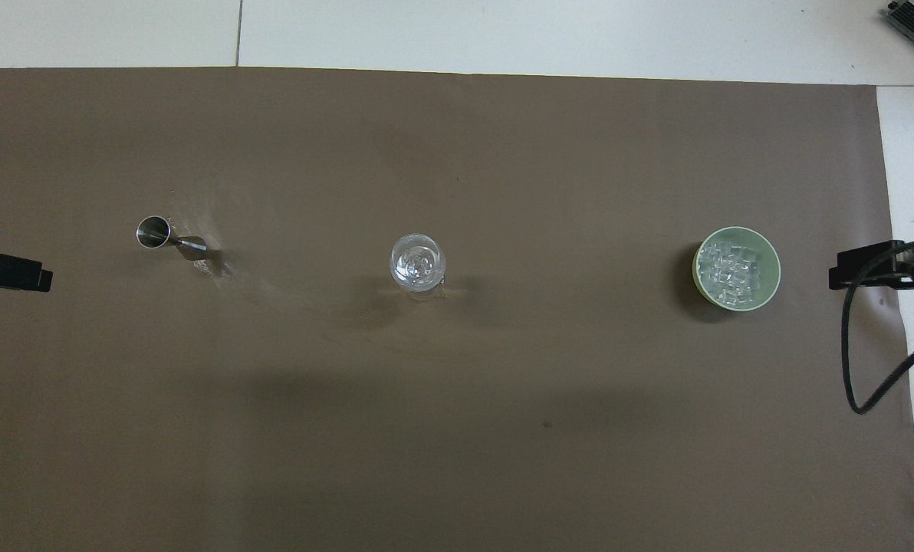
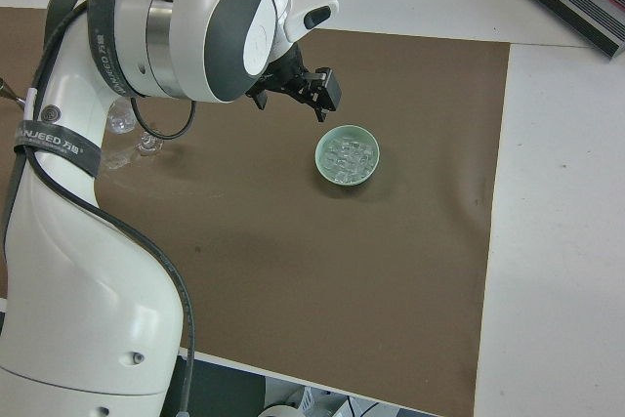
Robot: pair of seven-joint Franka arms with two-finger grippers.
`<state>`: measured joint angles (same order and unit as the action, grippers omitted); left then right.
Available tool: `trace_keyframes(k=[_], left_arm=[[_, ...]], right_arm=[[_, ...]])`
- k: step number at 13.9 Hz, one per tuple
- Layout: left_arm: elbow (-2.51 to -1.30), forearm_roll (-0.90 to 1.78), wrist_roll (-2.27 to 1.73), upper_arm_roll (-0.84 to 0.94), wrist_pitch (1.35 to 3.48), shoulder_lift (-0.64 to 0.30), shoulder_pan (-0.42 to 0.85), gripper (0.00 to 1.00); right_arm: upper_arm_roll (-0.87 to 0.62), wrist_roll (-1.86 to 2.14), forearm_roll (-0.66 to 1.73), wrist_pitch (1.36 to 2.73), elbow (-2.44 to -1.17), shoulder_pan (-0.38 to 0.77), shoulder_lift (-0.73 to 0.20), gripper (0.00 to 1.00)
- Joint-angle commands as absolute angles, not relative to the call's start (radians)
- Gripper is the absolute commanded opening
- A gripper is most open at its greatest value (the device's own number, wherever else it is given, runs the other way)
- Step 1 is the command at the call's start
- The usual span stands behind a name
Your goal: Pour wine and add ice with both arms
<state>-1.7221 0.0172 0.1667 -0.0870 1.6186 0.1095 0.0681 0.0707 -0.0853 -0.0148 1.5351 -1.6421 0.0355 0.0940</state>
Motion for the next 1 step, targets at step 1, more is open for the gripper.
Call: trace_keyframes(k=[1], left_arm=[[-1.736, -0.002, 0.156, -0.081, 1.606, 0.129, 0.064, 1.0]], right_arm=[[0.067, -0.069, 0.002, 1.526, -1.657, 0.031, 0.109, 1.0]])
